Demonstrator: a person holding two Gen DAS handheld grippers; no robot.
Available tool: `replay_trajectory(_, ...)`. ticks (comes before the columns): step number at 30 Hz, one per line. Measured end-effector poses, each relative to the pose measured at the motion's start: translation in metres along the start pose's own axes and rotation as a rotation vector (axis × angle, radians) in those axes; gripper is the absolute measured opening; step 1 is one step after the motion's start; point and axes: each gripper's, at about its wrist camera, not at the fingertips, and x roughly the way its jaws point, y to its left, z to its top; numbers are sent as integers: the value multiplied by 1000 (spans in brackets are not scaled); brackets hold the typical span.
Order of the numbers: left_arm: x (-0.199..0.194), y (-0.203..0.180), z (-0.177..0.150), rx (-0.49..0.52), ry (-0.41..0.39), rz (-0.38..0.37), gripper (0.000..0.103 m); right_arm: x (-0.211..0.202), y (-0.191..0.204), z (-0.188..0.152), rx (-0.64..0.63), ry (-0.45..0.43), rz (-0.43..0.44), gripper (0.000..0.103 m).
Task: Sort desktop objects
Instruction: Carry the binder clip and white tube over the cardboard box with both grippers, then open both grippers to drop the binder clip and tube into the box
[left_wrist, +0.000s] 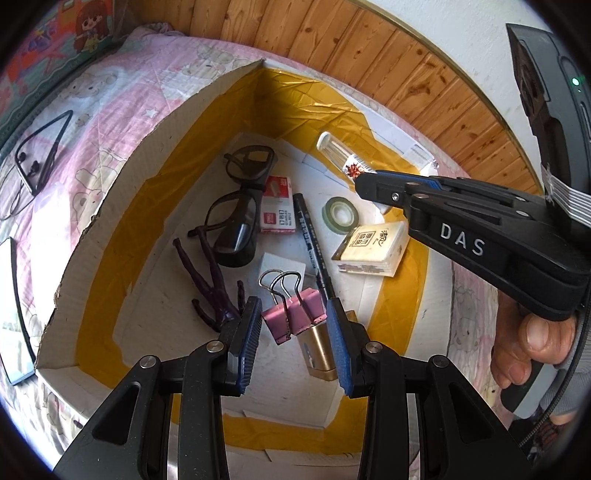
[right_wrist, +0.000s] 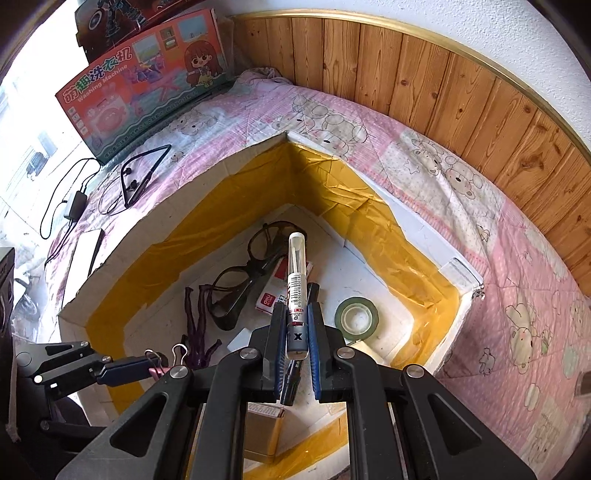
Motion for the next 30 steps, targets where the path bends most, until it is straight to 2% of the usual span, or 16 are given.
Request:
replay_trajectory(12,13,3,1,-4,46,27,37,35,-12,13,-12,78,-24,12)
replay_trajectory(22,20,10,4,-44,74,8,37,60,-16,23,21,148,-15,12)
replay_trajectory(30,18,16,9,-87,66,-30,39,73,-18,33,48,186,-18,12)
